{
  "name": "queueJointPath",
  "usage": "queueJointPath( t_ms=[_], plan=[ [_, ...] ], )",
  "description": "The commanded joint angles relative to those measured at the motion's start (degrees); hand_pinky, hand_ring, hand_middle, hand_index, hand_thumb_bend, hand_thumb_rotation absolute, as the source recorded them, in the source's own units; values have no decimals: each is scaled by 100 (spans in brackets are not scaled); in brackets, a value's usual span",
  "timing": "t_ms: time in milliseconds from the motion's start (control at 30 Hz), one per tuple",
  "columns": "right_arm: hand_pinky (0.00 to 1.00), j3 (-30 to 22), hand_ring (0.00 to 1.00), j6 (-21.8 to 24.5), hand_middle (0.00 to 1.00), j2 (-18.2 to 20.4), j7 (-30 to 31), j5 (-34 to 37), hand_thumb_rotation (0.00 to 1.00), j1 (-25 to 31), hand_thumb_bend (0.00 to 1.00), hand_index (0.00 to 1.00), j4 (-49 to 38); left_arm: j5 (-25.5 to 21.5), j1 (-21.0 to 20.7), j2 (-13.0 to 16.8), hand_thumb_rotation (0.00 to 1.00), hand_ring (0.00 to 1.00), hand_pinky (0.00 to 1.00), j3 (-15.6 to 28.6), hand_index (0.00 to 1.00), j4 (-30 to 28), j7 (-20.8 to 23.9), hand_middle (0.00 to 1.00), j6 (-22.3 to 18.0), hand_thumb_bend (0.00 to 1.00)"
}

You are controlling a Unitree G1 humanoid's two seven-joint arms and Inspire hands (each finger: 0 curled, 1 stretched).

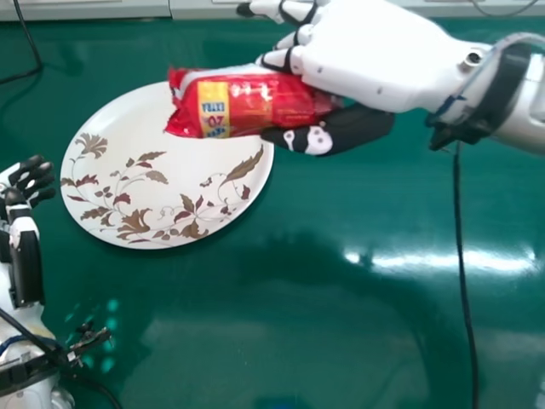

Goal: Pick up biscuit and place it in the plate

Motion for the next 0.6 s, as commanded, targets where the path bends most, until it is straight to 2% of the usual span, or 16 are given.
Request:
queueJointPath(
  t_ms=[0,133,267,433,567],
  plan=[
    [9,242,42,103,46,315,-294,-298,0,-384,51,49,320,-8,132,-23,3,72,66,-32,75,170,-55,74,54,16],
    [10,744,40,353,45,875,-902,-899,0,-909,51,49,1153,-28,159,-46,0,73,67,-32,76,63,-101,74,179,17],
    [9,1288,41,919,47,1413,-1510,-1463,0,-1396,51,49,2040,-10,121,-6,2,72,65,-12,75,110,-117,73,162,18],
    [10,1906,40,1489,46,2160,-2266,-1765,0,-2051,51,50,3447,35,96,14,2,71,63,1,74,113,-116,73,168,18],
    [11,2340,40,1966,46,2609,-2540,-1887,0,-2407,51,50,4215,24,134,8,2,71,63,-2,74,65,-132,73,170,18]
  ],
)
